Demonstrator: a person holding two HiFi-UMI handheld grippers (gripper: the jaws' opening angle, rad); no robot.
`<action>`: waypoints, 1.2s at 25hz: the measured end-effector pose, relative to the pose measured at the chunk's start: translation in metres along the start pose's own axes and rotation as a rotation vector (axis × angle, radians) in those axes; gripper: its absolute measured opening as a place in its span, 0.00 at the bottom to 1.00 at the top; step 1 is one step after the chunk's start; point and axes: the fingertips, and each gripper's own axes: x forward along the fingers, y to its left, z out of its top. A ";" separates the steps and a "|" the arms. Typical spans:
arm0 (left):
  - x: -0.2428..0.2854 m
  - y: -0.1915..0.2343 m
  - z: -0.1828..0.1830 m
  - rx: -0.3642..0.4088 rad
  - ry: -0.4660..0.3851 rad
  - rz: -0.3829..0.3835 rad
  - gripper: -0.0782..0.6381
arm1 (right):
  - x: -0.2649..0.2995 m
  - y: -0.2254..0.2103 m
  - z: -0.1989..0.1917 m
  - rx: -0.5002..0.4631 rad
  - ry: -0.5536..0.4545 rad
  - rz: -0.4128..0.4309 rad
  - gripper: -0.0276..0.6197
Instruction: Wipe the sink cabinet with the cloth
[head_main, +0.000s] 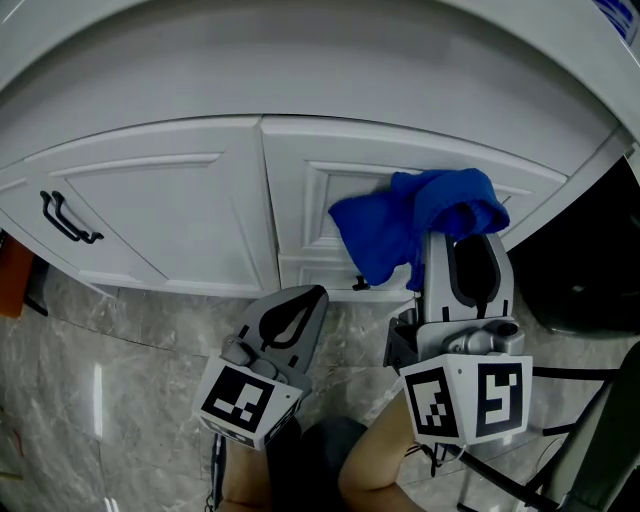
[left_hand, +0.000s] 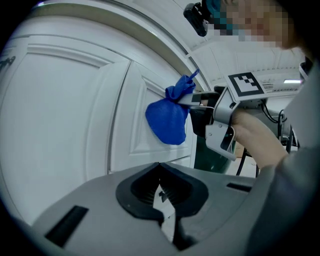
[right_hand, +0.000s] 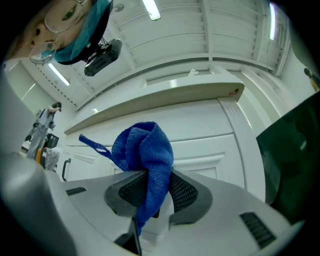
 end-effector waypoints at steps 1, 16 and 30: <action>0.001 -0.001 -0.001 0.003 0.006 -0.004 0.12 | 0.000 -0.004 -0.002 0.012 -0.001 -0.002 0.23; 0.005 -0.006 -0.007 0.017 0.036 -0.021 0.12 | -0.015 -0.068 -0.023 0.011 0.020 -0.174 0.23; 0.008 -0.010 -0.007 0.028 0.021 -0.033 0.12 | -0.022 -0.085 -0.027 0.030 -0.008 -0.193 0.23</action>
